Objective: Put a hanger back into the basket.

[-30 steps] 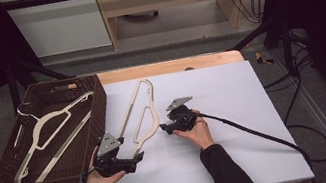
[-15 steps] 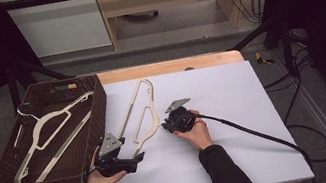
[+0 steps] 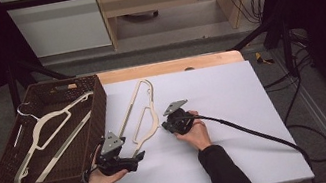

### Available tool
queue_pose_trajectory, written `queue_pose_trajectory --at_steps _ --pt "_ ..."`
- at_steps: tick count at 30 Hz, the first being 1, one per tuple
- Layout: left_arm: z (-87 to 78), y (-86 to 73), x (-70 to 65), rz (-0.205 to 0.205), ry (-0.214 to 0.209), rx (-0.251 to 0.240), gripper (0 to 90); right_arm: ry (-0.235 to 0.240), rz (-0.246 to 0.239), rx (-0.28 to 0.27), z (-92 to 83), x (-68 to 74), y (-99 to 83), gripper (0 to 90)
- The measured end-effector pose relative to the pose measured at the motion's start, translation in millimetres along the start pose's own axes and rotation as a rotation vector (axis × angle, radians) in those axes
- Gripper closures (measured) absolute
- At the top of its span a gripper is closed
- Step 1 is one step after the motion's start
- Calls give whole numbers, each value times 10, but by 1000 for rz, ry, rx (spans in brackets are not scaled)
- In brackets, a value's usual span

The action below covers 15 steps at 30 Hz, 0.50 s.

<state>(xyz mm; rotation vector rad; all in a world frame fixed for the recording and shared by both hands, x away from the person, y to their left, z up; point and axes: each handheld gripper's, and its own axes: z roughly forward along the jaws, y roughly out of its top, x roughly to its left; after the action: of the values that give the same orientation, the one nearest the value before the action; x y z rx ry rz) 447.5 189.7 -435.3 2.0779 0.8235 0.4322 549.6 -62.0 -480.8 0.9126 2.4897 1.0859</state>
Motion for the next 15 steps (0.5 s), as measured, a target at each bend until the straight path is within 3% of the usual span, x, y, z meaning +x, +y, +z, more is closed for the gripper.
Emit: queue_pose_trajectory --at_steps 4,7,12,15 --pt "27 55 -1 12 4 19 143 16 42 14 -8 -12 17 882" --pt "47 96 1 11 8 23 143 26 47 21 -21 -23 26 889" --pt "175 202 -12 22 20 54 143 38 27 -17 -96 -51 72 890" --pt "237 233 -16 35 31 70 143 40 47 -12 -116 -41 85 890"
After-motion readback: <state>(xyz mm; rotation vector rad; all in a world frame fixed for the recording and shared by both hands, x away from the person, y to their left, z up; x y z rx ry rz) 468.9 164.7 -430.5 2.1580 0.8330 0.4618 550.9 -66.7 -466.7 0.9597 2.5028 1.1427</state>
